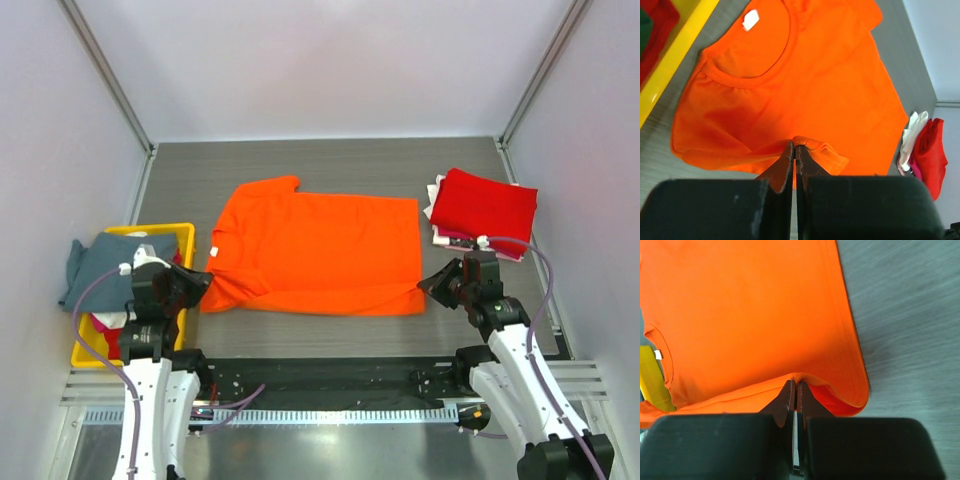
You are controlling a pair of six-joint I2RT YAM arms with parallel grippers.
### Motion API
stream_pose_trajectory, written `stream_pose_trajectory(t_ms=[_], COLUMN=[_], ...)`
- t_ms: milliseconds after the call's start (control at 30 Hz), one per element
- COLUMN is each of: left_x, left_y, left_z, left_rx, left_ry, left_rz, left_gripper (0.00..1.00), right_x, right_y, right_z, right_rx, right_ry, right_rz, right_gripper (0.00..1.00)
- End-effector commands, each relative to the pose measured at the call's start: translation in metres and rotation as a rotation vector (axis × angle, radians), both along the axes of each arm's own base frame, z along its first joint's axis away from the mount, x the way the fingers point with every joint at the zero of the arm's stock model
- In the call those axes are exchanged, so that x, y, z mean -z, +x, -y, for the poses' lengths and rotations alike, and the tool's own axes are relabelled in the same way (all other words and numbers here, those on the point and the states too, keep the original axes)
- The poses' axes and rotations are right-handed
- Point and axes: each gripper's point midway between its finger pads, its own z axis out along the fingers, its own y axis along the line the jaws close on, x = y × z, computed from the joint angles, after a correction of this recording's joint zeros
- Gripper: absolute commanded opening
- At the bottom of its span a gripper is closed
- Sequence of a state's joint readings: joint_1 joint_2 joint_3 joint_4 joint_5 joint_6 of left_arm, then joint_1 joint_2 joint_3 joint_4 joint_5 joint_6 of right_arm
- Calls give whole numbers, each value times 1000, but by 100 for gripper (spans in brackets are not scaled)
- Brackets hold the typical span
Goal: Fold and stack the t-shirts
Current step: Flatten the tshirt out, then fold the tshirt
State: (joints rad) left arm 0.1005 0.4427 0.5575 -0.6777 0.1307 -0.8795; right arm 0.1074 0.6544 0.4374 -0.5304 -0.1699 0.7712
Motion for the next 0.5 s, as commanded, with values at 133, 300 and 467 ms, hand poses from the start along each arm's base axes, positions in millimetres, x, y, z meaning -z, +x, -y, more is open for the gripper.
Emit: stream_pose_trajectory(t_ms=[133,300,467], left_x=[3,-4,6], left_y=[10,24,42], left_z=[0,-4,0], left_rx=[-21,15,87], left_ry=[-31,28,53], left_rz=[13,6,-46], left_gripper=[0,0,1], right_x=[9,16,17], right_y=[-3,3,12], right_z=[5,13,13], right_rx=[20,35,28], right_ry=[-19,-73,-82], right_rz=[-30,-58,-44], right_gripper=[1,1,1])
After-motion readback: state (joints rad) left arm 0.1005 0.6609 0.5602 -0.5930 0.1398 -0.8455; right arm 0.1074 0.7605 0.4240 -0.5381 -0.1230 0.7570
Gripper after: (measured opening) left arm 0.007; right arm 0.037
